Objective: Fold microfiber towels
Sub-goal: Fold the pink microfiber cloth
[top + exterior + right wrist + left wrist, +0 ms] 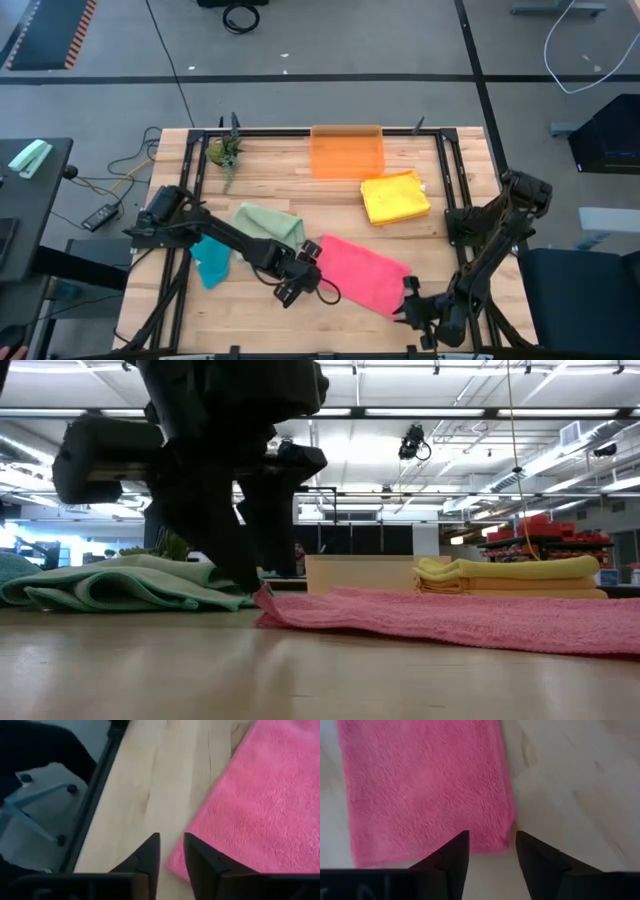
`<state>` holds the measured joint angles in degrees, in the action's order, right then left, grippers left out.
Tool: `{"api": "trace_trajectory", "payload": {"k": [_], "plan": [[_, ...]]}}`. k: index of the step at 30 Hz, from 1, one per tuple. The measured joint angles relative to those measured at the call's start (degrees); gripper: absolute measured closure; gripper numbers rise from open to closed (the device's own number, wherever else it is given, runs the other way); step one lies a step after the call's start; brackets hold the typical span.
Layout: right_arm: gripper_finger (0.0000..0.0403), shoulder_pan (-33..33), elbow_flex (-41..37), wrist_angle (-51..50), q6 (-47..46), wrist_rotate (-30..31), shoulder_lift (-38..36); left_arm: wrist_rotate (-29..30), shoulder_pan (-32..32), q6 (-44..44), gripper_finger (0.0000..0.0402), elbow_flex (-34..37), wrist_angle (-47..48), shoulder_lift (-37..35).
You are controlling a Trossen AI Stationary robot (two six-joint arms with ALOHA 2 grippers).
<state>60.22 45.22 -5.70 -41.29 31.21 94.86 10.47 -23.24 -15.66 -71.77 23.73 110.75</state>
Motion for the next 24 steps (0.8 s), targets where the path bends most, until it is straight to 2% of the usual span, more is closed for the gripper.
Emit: {"api": "trace_trajectory", "payload": {"k": [8, 14, 24], "plan": [[0.0232, 0.89, 0.79, 1.23, 3.79, -0.2, 5.76, -0.19, -0.04, 0.0, 0.0276, 0.07, 0.22, 0.68], [0.0229, 0.49, 1.43, 1.14, 7.68, -0.17, 7.95, -0.19, 0.04, 0.02, 0.0291, 0.07, -0.1, 0.68], [0.0229, 0.45, 1.41, 0.3, 10.6, -0.16, 9.03, -0.19, 0.04, 0.46, 0.0294, 0.07, 0.09, 0.68]]}}
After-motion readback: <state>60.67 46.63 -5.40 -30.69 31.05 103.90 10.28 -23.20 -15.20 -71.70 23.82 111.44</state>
